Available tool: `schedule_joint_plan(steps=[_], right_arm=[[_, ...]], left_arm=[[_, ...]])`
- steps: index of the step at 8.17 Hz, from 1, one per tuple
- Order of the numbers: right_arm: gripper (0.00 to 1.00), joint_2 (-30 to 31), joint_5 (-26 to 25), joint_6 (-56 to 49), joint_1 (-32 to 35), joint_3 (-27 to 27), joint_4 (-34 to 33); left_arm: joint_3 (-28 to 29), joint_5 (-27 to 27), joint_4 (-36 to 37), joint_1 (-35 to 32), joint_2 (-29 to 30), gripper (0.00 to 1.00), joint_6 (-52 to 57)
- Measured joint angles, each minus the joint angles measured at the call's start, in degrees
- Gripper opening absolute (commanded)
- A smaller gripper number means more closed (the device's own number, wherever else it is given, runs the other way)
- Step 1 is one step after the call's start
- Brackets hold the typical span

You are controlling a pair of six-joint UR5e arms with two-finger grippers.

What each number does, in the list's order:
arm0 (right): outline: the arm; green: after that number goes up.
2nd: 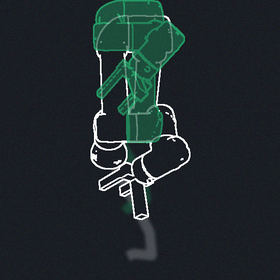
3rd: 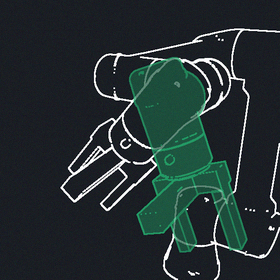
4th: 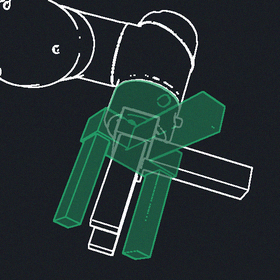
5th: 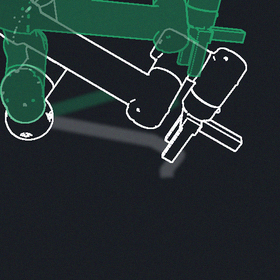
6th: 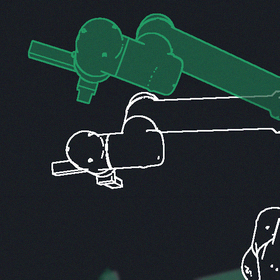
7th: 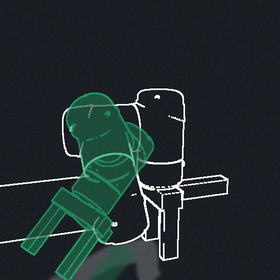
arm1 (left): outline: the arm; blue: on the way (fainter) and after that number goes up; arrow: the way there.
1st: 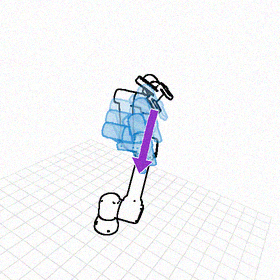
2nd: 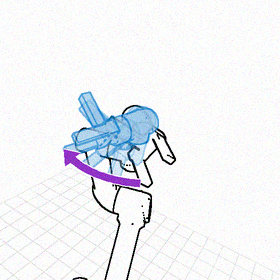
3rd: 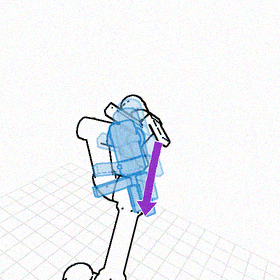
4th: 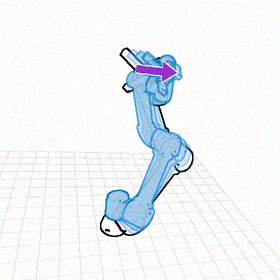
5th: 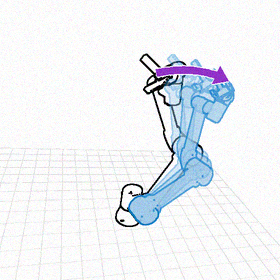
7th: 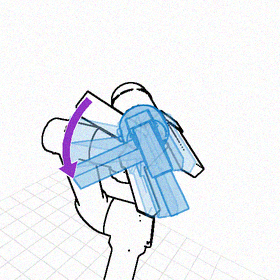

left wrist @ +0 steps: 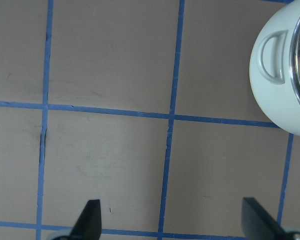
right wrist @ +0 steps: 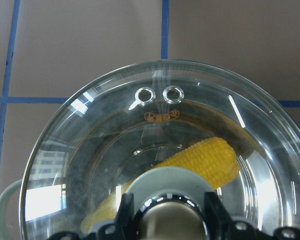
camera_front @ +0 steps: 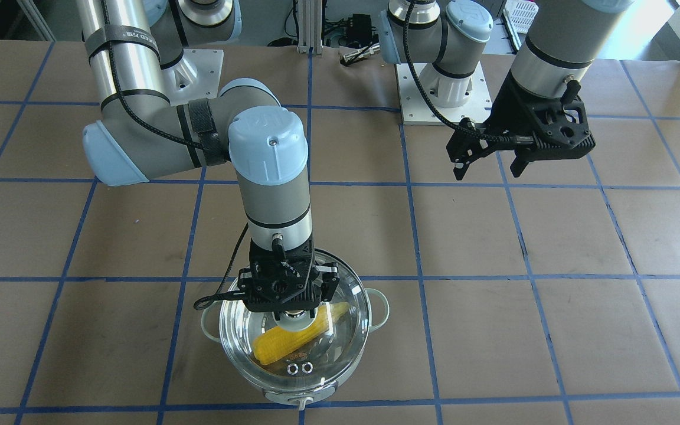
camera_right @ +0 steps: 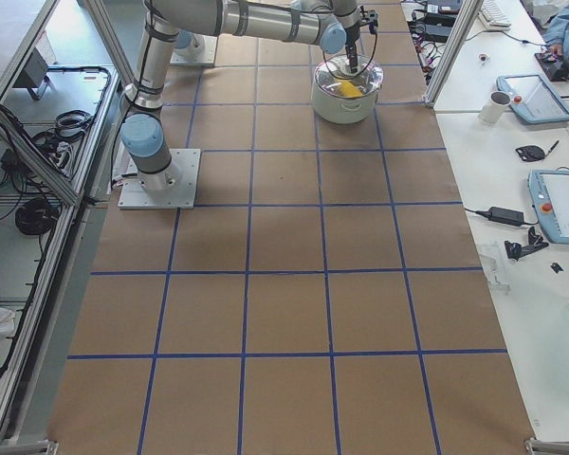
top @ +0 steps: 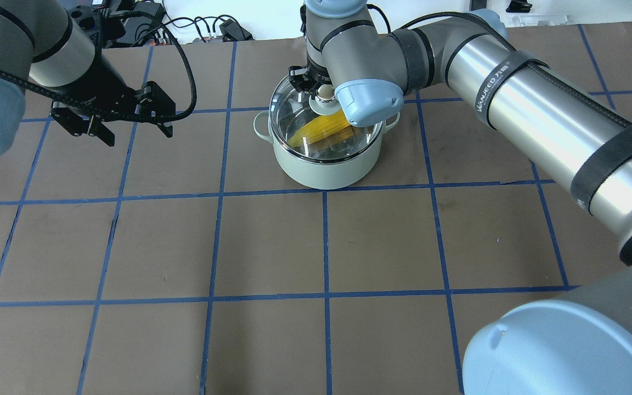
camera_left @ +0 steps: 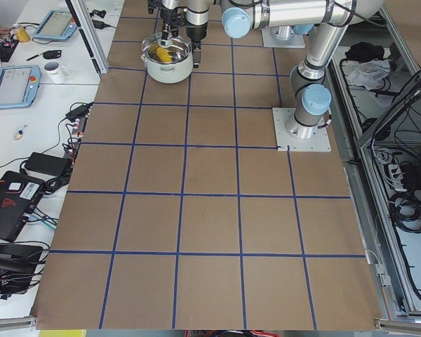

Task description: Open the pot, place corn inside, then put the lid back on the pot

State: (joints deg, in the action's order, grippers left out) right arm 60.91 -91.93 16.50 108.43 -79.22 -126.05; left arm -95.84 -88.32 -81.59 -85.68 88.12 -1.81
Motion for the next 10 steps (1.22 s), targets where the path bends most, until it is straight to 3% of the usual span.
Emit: schedule_joint_plan(steps=[10], right_arm=[[0.22,0.64,0.2,2.57,-0.06,-0.29,0.95]], left_arm=[[0.1,0.01,1.53,-0.15,-0.18,1.0,0.03]])
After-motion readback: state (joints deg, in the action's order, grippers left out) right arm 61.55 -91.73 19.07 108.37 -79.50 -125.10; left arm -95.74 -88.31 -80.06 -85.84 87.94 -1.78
